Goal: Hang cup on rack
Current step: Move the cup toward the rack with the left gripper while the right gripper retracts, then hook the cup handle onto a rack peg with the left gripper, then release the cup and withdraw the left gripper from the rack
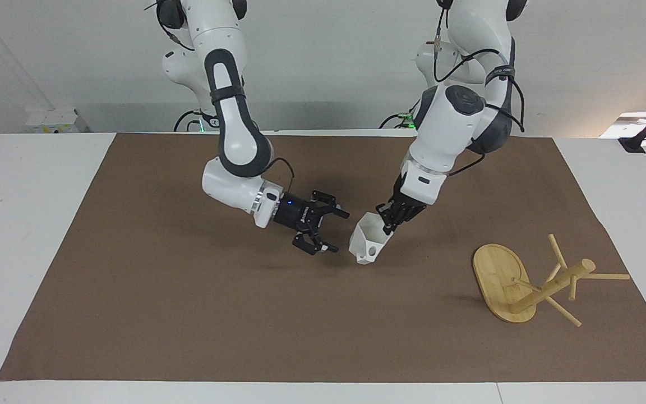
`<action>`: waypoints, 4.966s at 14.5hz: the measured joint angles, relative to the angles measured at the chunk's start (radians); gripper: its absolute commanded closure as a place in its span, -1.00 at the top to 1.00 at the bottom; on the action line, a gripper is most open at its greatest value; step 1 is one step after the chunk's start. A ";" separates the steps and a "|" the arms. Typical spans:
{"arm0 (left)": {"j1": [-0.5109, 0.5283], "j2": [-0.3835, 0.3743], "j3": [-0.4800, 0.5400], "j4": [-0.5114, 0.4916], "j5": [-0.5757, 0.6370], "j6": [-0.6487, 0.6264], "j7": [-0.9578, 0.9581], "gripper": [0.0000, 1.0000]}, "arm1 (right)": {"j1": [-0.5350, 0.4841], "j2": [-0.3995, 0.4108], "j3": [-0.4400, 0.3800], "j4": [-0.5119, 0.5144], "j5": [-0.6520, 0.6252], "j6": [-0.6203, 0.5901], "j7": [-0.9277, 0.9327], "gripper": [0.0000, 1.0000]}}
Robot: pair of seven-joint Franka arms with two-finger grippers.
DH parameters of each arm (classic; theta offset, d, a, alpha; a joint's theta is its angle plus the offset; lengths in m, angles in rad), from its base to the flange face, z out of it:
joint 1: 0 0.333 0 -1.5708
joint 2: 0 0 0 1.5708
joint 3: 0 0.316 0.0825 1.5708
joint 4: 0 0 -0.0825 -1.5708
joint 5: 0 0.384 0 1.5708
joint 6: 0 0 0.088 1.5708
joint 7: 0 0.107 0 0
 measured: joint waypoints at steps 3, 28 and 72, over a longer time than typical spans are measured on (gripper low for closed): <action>0.091 -0.061 0.003 -0.084 0.000 0.150 -0.009 -1.00 | -0.215 -0.020 -0.006 0.016 -0.278 -0.198 0.001 1.00; 0.279 -0.076 0.000 -0.303 -0.186 0.511 -0.077 -1.00 | -0.451 -0.406 0.011 0.368 -1.694 -0.867 1.896 1.00; 0.454 -0.237 -0.013 -0.201 0.164 -0.108 0.118 1.00 | -0.491 -0.432 0.079 0.316 -1.750 -0.803 1.969 1.00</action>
